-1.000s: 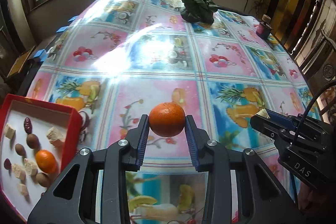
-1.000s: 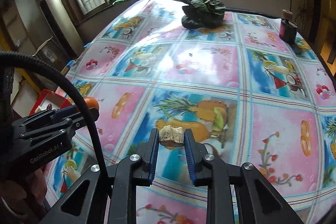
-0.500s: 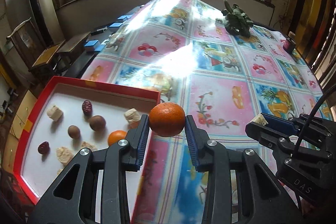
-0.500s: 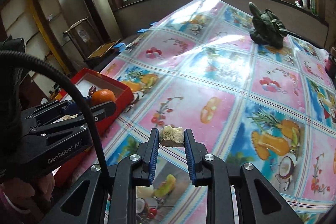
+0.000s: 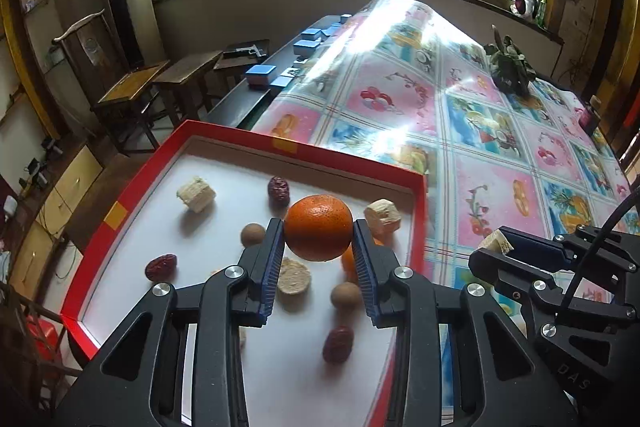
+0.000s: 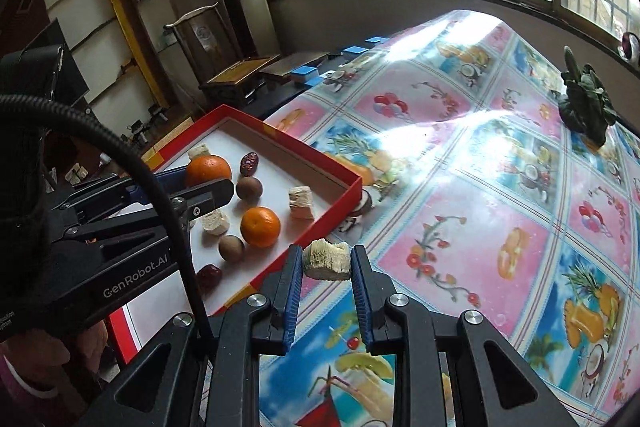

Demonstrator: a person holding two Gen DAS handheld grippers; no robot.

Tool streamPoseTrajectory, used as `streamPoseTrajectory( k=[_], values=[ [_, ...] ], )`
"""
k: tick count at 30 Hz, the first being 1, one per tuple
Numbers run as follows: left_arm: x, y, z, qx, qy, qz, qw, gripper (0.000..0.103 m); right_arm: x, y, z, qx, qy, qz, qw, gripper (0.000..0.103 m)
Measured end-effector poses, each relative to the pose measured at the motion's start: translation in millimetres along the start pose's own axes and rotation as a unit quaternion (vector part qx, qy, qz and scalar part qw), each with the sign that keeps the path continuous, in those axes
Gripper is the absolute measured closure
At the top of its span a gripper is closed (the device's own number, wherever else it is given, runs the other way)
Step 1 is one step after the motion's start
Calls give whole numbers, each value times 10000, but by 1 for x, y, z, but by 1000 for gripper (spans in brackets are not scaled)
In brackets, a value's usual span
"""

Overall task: Organize fruits
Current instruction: 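Carry the orange and white chunk over the red tray with both grippers, then lower and open both grippers to drop the chunk and orange into the tray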

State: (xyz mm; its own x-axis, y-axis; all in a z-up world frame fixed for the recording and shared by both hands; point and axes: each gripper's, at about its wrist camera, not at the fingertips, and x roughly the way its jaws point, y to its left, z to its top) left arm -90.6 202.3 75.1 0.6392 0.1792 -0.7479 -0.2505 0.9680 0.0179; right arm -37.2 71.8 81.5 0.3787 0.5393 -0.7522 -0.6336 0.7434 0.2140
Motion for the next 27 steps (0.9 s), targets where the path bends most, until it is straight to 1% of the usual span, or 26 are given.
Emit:
streamPoseTrajectory(
  k=[8,13,18,23,27],
  values=[
    [4,53,-4,-425,72,292,9986,69,25,34,15,-361,119,176,9991,80],
    [9,74,-8,-602,128,394,9973,69,46,46,27,-487,207,236,9983,80],
    [21,81,-7,-702,201,399,9965,69,69,53,41,-612,310,205,9974,80],
    [28,85,-7,-729,258,458,9960,69,85,49,56,-633,308,-4,9975,80],
    [34,87,-9,-759,325,482,9954,69,103,49,61,-678,464,-11,9966,80]
  ],
)
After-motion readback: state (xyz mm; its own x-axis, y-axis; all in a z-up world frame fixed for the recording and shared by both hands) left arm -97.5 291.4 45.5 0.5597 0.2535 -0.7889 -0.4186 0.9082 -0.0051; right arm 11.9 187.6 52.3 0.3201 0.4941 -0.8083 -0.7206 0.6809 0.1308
